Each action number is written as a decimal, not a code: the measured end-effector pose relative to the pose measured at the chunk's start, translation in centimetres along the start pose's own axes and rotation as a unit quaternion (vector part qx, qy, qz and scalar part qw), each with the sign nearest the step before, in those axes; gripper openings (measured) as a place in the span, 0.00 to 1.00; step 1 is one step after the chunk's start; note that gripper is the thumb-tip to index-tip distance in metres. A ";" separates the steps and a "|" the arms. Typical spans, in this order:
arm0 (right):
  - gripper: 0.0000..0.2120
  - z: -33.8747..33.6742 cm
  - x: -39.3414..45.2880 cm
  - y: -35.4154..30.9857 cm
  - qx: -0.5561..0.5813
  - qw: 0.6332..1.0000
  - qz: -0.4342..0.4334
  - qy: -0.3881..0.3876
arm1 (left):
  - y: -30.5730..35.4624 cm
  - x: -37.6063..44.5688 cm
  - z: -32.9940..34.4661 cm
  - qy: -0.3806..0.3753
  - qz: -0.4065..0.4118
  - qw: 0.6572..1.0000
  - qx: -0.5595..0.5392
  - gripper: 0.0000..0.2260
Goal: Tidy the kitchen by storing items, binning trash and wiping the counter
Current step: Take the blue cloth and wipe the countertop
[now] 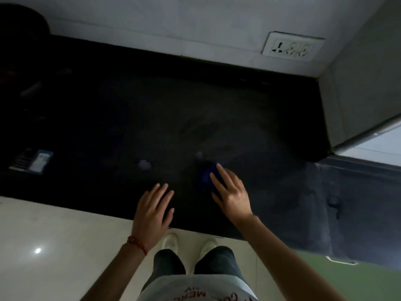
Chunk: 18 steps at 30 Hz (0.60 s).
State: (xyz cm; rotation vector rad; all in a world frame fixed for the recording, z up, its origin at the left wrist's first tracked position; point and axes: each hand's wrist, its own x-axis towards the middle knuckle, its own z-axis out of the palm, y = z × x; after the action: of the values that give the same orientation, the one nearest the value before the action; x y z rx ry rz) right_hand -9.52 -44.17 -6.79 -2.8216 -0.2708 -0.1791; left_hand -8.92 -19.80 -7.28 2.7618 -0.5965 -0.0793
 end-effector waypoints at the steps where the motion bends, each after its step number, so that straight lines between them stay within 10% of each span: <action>1: 0.22 0.0 1.4 0.1 -0.004 1.000 0.001 -0.001 | -1.0 -0.3 -0.2 -0.017 -0.011 1.000 0.014 0.23; 6: 0.25 0.2 8.8 -1.9 0.013 0.991 0.127 -0.029 | -2.4 -0.5 0.0 -0.055 -0.026 0.997 0.040 0.24; 12: 0.21 1.3 4.3 -1.6 0.001 0.993 -0.120 -0.008 | -2.6 -0.6 0.0 -0.037 -0.013 0.999 0.037 0.23; 18: 0.24 0.9 9.8 -2.7 -0.006 0.994 0.113 0.008 | -2.5 -0.5 -0.3 -0.020 -0.003 0.999 0.034 0.20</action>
State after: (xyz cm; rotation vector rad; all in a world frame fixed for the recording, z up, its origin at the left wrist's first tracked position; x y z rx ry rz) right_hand -0.48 -39.75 -5.39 -2.8336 0.0530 -0.1526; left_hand -8.39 -17.36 -7.80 2.8343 -0.6108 -0.1175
